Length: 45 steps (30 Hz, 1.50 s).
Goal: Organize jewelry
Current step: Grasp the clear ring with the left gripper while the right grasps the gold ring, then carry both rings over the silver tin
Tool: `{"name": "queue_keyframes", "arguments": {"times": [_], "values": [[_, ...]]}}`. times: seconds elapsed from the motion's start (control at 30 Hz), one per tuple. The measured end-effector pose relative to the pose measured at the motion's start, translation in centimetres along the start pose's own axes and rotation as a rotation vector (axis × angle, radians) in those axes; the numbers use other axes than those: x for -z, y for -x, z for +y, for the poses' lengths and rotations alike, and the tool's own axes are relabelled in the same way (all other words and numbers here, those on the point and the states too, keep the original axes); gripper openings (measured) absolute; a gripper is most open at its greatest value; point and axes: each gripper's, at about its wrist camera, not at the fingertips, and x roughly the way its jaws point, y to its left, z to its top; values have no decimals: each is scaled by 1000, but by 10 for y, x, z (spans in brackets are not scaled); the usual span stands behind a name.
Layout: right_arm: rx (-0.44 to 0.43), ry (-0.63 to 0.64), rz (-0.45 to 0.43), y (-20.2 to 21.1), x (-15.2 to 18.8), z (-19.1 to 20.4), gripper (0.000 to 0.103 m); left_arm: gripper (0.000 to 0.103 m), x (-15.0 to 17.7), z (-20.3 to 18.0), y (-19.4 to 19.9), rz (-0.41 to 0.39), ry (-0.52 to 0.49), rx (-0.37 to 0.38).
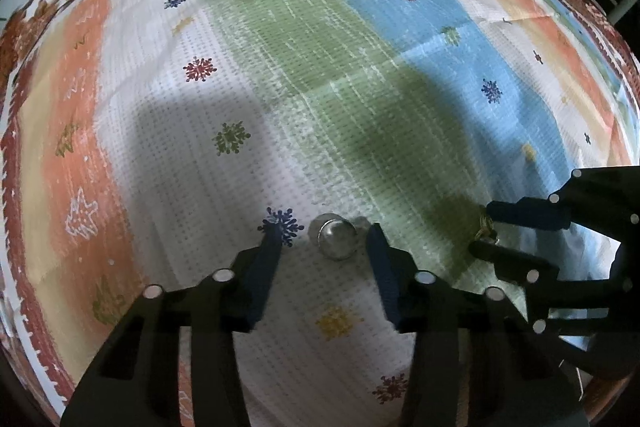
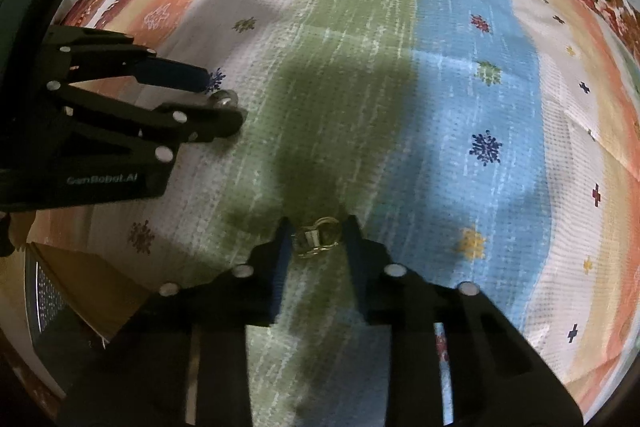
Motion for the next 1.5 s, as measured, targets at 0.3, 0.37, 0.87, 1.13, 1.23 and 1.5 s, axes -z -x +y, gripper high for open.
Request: {"name": "queue_keyframes", "arguments": {"times": [0.3,0.37,0.87,1.13,1.23,1.5], "values": [[-5,-6,-3,0,0,-1,16,19,-6,1,-4,-7,13,-10],[-8,-8,-7,0,0,0,16,19,-5,3,-3,-10,17,-7],[-25,-1,-45,15,2,1,16,19,5,16,12,-28,45,-12],[-33,-15,-105,32,-2,3,16,19,10,23,40,-84,83,-4],[-38,-16,-123,36,-4,6,16,19,14,24,49,-99,97,-5],[-50,-14,-174,49,-5,18,16,19,27,24,64,-126,139,-5]]}}
